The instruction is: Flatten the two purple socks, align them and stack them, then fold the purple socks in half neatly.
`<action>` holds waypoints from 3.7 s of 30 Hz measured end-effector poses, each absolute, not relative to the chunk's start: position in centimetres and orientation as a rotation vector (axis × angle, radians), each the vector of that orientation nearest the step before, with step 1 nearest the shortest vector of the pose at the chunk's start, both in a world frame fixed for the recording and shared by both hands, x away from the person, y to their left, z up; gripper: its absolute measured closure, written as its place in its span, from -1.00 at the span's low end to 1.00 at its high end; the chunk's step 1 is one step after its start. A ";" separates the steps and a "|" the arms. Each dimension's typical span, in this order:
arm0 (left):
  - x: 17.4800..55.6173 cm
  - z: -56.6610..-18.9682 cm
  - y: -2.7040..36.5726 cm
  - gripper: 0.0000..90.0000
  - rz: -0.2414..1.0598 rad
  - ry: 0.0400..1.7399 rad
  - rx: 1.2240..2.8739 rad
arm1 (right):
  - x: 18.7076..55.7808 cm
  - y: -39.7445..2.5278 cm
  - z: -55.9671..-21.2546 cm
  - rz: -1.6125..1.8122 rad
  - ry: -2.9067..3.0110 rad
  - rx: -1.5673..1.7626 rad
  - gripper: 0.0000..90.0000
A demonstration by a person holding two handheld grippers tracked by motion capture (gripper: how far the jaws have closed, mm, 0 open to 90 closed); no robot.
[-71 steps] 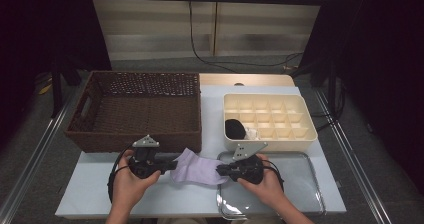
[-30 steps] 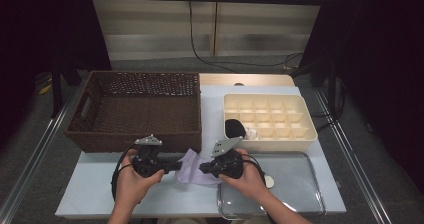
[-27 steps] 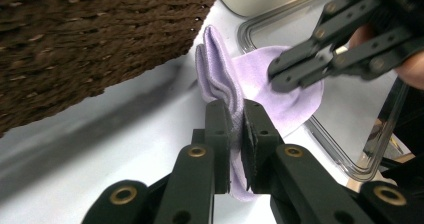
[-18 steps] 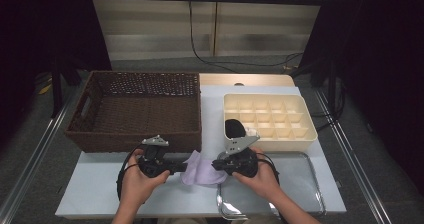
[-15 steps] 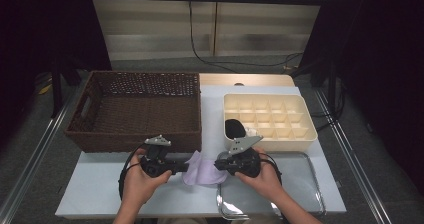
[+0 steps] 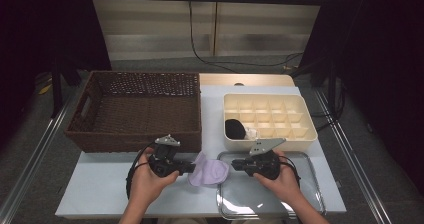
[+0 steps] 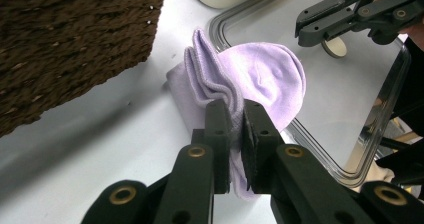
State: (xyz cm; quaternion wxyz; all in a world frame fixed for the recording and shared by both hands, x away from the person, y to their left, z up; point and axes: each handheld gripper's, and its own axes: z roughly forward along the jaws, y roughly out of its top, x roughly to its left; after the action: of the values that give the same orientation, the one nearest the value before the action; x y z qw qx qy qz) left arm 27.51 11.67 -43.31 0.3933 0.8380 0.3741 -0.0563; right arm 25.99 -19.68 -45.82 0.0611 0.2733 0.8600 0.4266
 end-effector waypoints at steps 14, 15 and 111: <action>27.3 -43.0 9.3 0.85 -0.142 0.884 2.170 | 25.6 -19.5 -47.3 1.217 2.678 0.810 0.88; 27.3 -42.9 9.2 0.85 -0.138 0.880 2.174 | 25.5 -19.4 -47.4 1.221 2.682 0.815 0.88; 27.2 -47.0 8.9 0.77 -0.139 1.014 2.185 | 25.6 -18.9 -48.1 1.227 2.663 0.820 0.88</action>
State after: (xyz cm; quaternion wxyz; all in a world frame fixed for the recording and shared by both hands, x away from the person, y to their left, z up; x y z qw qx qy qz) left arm 27.21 8.91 -46.98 0.3563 0.8462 0.3926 -0.0540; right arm 25.62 -18.87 -48.12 0.0485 0.2690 0.8737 0.4024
